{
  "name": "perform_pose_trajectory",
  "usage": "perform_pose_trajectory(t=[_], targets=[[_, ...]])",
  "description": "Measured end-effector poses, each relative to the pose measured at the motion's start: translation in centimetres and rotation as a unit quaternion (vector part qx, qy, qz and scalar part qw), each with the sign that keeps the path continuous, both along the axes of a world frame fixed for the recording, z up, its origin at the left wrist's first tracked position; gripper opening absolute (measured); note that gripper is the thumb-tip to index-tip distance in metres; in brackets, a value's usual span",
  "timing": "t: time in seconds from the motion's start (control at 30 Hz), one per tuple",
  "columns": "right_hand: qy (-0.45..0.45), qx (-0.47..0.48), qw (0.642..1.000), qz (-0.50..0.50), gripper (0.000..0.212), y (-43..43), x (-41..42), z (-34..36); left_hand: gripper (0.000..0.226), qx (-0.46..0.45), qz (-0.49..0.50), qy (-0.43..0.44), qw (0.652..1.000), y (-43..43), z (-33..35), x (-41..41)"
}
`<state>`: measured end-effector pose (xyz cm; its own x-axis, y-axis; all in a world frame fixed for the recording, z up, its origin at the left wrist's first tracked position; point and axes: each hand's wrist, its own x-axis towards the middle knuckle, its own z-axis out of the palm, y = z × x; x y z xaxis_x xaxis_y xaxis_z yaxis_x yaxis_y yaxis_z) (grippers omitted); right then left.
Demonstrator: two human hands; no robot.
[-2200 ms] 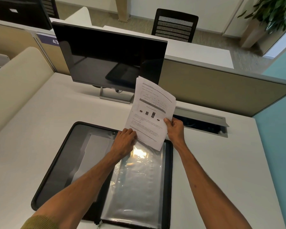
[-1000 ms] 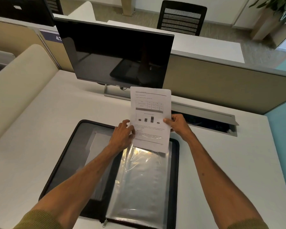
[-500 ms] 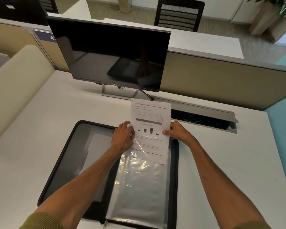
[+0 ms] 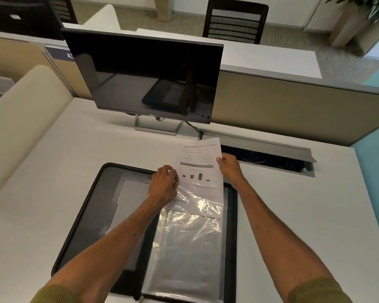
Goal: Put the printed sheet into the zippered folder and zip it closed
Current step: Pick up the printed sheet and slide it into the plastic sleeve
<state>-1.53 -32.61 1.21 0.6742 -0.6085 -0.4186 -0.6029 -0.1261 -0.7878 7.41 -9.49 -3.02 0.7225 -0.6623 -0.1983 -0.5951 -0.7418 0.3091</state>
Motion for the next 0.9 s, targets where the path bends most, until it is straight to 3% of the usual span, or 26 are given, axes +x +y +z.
perform_pose_trajectory(t=[0.17,0.37,0.57,0.73,0.9], targets=[[0.039,-0.007,0.998,0.041,0.032,-0.1,-1.1,-0.2,0.027,-0.004,-0.001,0.009,1.000,0.0,0.0,0.1],[0.051,0.083,0.995,-0.004,0.034,-1.6,-2.5,-0.7,0.028,-0.008,-0.004,0.005,1.000,-0.2,-0.2,0.0],[0.021,0.061,0.997,-0.049,0.033,-1.0,-0.7,-0.5,0.025,-0.011,-0.003,-0.008,1.000,0.0,-0.4,0.1],[0.025,0.062,0.998,0.012,0.044,-0.5,-0.3,-0.7,0.025,-0.012,-0.002,0.006,1.000,0.2,-0.5,0.5],[0.110,0.111,0.983,0.097,0.043,-2.3,-1.4,-0.4,0.025,-0.020,-0.010,0.010,1.000,0.2,-0.6,0.6]])
